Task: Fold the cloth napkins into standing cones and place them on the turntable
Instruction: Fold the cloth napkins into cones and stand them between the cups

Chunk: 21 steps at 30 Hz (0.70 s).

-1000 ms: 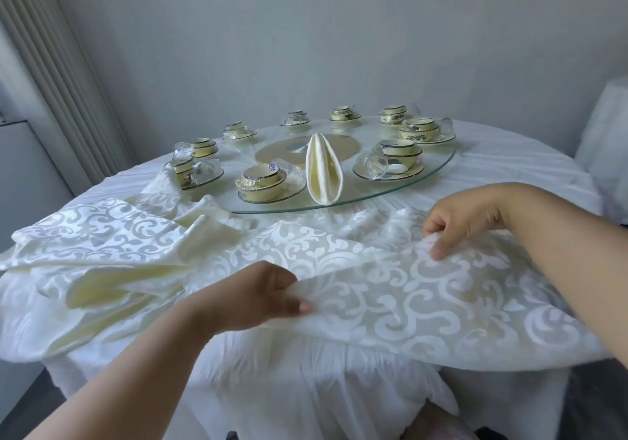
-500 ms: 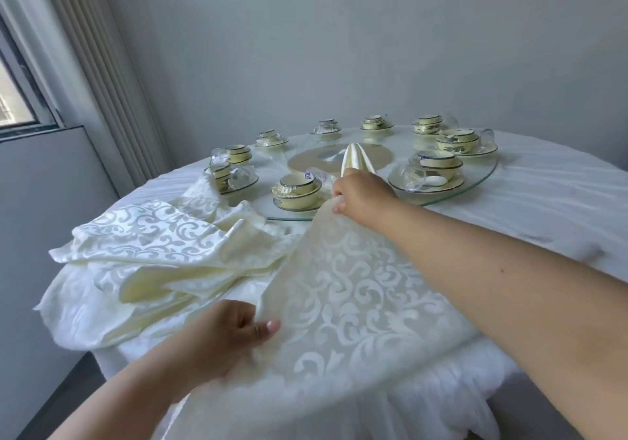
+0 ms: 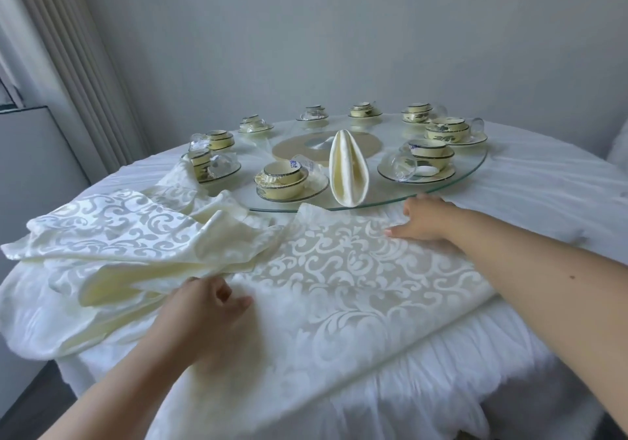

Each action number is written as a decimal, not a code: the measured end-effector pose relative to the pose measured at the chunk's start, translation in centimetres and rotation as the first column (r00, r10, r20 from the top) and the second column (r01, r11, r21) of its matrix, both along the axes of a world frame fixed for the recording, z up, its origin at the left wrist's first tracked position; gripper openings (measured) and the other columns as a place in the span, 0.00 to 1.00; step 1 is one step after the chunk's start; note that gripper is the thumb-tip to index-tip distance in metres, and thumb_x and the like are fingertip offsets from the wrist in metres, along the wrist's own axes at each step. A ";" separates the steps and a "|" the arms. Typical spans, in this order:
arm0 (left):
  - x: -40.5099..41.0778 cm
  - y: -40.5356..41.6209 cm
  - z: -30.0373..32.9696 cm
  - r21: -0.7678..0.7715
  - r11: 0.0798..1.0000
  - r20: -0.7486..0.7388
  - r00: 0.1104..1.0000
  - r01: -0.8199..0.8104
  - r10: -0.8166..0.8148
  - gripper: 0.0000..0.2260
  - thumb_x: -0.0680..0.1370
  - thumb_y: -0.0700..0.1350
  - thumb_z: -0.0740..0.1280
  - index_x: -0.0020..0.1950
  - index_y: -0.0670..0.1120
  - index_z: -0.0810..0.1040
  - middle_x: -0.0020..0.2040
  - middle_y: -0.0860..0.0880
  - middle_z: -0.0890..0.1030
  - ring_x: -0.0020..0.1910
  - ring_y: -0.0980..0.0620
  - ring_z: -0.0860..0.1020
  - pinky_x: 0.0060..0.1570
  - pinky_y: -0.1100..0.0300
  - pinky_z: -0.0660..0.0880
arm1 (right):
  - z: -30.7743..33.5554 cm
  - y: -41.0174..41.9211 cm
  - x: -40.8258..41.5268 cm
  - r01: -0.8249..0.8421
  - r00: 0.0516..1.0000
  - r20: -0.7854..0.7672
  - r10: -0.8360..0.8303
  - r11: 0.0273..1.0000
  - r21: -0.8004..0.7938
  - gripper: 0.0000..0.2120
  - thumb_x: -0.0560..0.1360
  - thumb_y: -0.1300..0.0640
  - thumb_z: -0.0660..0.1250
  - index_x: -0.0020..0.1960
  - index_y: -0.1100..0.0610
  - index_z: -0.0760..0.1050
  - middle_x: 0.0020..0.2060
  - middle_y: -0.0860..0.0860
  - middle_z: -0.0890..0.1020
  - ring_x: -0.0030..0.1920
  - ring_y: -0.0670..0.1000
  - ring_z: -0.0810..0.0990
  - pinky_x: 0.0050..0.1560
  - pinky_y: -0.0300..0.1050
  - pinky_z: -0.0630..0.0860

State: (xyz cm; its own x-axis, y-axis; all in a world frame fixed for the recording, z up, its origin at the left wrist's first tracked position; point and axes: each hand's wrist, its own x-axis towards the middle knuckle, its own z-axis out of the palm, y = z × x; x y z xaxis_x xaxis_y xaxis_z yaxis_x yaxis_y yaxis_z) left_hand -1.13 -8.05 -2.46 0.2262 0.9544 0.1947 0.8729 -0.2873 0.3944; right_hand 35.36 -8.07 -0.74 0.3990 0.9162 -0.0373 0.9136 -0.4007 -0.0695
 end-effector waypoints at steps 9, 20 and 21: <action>2.4 1.2 0.6 -0.136 0.986 0.269 0.962 0.092 -0.052 0.10 0.74 0.46 0.71 0.37 0.45 0.73 0.30 0.51 0.70 0.27 0.52 0.67 0.28 0.62 0.62 | 2.0 -3.8 4.8 -0.084 0.981 -0.182 0.075 0.996 -0.044 0.20 0.75 0.42 0.67 0.34 0.54 0.66 0.32 0.48 0.70 0.32 0.48 0.67 0.32 0.43 0.60; 7.0 2.4 1.5 -0.198 0.963 -0.088 0.975 0.185 -0.206 0.12 0.75 0.52 0.69 0.36 0.47 0.76 0.33 0.50 0.77 0.32 0.51 0.73 0.34 0.61 0.68 | 3.7 -6.4 6.3 0.130 0.989 0.096 -0.117 0.980 -0.153 0.23 0.74 0.41 0.68 0.55 0.61 0.77 0.51 0.54 0.80 0.50 0.55 0.77 0.50 0.42 0.72; 7.1 2.6 1.3 -0.191 0.967 -0.084 0.978 0.170 -0.189 0.12 0.75 0.52 0.69 0.36 0.46 0.77 0.33 0.50 0.77 0.32 0.51 0.74 0.33 0.61 0.68 | 3.4 -5.7 5.6 0.095 0.995 0.046 -0.091 0.992 -0.084 0.22 0.74 0.42 0.67 0.56 0.60 0.77 0.53 0.54 0.81 0.51 0.55 0.78 0.50 0.43 0.72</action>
